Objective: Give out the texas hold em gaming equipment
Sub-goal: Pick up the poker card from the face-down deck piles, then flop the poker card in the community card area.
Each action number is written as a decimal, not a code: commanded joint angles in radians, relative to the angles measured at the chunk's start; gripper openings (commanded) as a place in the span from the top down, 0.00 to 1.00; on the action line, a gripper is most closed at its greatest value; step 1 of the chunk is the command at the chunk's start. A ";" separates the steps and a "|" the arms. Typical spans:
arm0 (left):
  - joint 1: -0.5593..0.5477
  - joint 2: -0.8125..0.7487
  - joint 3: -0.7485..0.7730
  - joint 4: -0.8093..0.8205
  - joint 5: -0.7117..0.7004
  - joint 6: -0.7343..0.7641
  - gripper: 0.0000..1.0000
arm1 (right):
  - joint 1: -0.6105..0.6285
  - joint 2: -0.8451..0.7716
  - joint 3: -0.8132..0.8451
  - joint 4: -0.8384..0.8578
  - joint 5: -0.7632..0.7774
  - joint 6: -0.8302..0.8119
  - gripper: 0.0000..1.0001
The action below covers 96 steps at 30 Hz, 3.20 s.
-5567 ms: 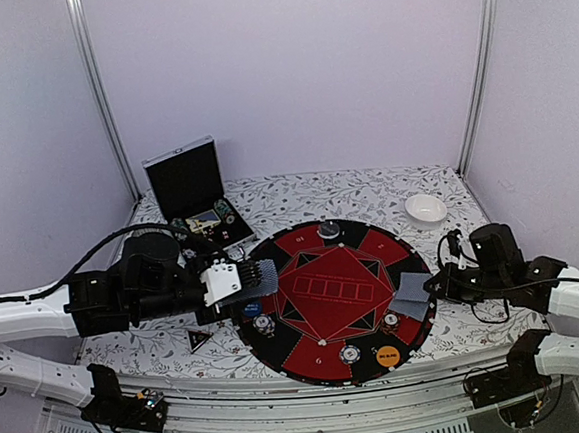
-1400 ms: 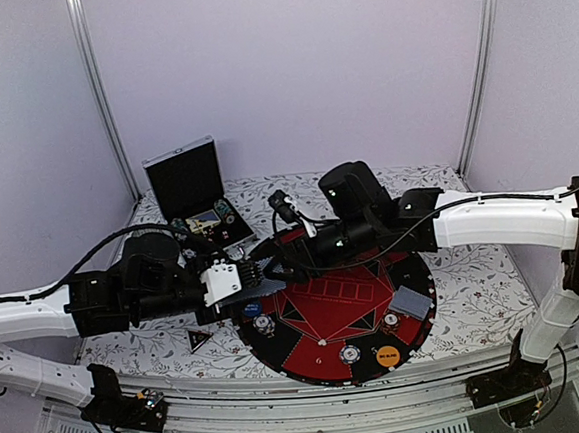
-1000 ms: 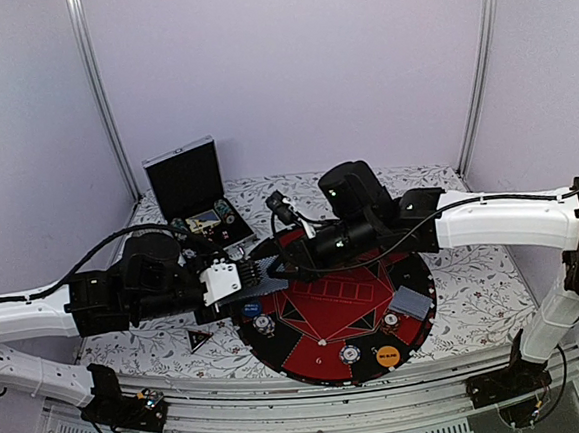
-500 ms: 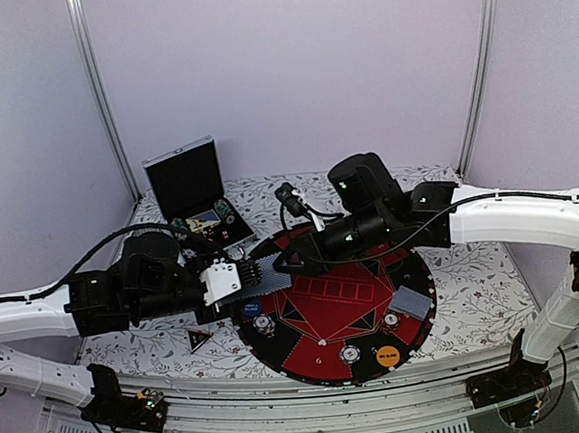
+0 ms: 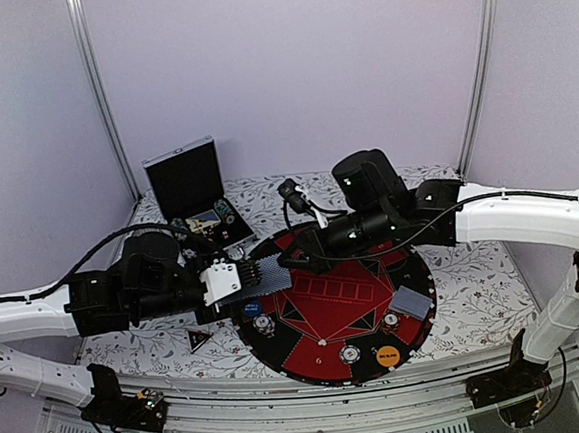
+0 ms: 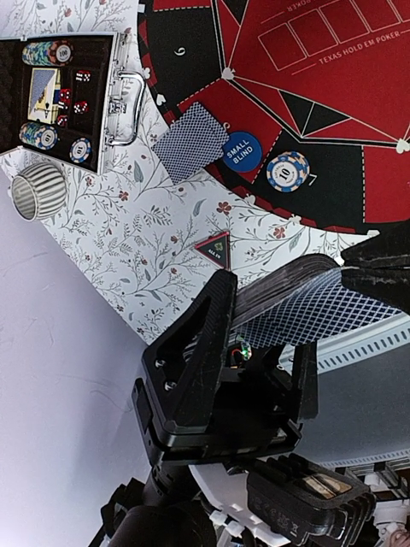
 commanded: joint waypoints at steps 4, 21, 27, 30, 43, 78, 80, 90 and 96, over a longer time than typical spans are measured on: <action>0.010 -0.007 -0.004 0.025 0.015 0.002 0.44 | -0.008 -0.085 -0.013 -0.014 0.000 -0.007 0.98; 0.011 -0.008 -0.001 0.024 -0.009 -0.002 0.44 | -0.092 -0.254 -0.087 0.007 0.055 -0.011 0.98; 0.013 -0.009 0.001 0.025 -0.017 -0.007 0.44 | -0.202 -0.349 -0.145 -0.068 0.317 -0.043 0.99; 0.020 -0.008 0.005 0.026 -0.030 -0.010 0.44 | -0.204 -0.253 -0.092 -0.123 0.424 -0.091 0.99; 0.110 0.022 0.040 0.041 -0.118 -0.075 0.44 | -0.185 0.361 0.381 -0.282 0.677 -0.350 0.98; 0.186 0.017 0.051 0.046 -0.120 -0.107 0.44 | 0.051 0.834 0.553 -0.436 0.740 -0.525 0.98; 0.186 0.017 0.052 0.047 -0.118 -0.107 0.44 | 0.052 0.841 0.562 -0.431 0.718 -0.520 0.98; 0.188 0.012 0.052 0.043 -0.115 -0.109 0.44 | 0.051 0.863 0.636 -0.435 0.612 -0.473 0.98; 0.188 0.011 0.052 0.043 -0.111 -0.109 0.44 | 0.051 0.854 0.640 -0.462 0.589 -0.405 0.98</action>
